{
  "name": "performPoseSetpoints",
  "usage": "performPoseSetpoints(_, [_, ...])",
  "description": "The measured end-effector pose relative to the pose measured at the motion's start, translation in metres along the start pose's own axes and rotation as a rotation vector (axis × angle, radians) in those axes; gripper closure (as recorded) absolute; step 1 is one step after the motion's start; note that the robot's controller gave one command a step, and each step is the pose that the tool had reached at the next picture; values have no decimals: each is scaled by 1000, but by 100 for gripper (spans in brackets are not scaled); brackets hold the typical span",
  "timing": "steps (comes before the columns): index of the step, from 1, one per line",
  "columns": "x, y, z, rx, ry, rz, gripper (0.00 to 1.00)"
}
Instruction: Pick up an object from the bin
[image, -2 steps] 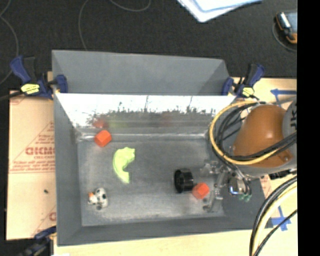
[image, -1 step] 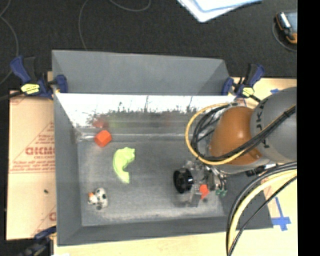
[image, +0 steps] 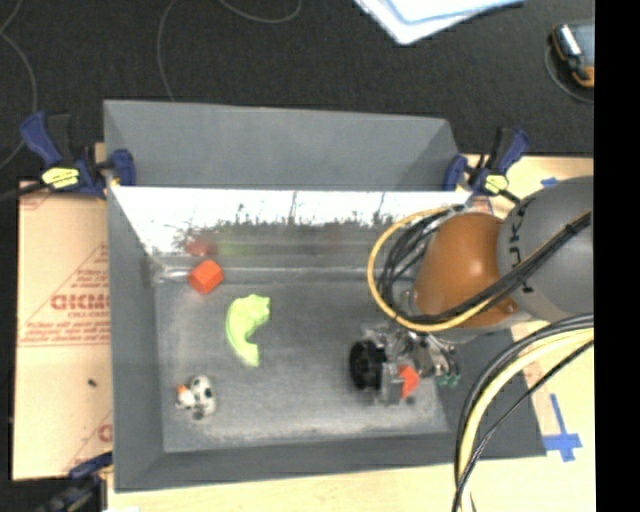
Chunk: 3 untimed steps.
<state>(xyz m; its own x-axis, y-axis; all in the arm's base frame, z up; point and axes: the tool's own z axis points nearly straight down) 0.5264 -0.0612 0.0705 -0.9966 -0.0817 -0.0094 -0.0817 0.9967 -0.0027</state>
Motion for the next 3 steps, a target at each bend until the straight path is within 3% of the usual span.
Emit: performPoseSetpoints(3, [3,-1,0,1,0,9,100])
